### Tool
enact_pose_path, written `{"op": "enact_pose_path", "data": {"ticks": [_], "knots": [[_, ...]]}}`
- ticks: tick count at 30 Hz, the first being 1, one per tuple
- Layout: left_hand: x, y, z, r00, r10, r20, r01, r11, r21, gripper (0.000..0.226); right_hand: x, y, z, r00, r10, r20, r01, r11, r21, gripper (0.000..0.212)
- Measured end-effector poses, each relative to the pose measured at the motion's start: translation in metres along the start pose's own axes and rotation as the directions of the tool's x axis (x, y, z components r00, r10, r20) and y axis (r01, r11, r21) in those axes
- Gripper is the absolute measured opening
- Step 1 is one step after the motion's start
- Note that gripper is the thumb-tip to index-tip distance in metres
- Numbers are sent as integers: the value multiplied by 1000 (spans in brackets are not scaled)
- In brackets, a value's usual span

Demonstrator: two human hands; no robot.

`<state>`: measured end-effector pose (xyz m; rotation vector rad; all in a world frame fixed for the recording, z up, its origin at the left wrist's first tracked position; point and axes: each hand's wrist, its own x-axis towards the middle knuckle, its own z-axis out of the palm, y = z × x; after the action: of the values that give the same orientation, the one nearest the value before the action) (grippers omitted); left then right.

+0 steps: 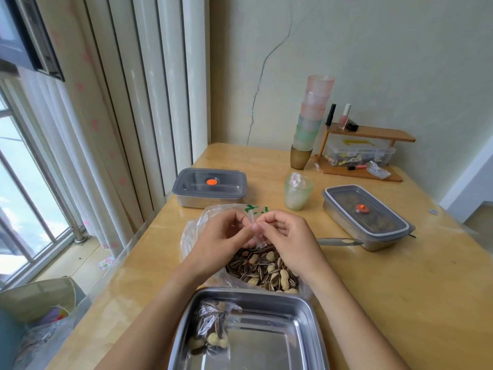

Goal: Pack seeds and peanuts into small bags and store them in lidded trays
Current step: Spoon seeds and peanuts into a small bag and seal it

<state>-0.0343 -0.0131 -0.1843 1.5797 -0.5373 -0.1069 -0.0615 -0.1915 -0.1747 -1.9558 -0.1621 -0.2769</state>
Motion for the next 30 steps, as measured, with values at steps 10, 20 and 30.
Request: {"op": "enact_pose_path", "data": {"ticks": [10, 20, 30], "knots": [[3, -6, -4, 996, -44, -81, 44, 999, 3, 14, -2, -4, 5, 996, -52, -75, 46, 996, -71, 13], [1, -3, -1, 998, -38, -47, 37, 999, -12, 14, -3, -1, 8, 998, -63, -22, 62, 998, -16, 20], [2, -6, -4, 999, -25, -41, 24, 999, -37, 12, -1, -3, 6, 997, -10, -71, 12, 999, 36, 12]]}}
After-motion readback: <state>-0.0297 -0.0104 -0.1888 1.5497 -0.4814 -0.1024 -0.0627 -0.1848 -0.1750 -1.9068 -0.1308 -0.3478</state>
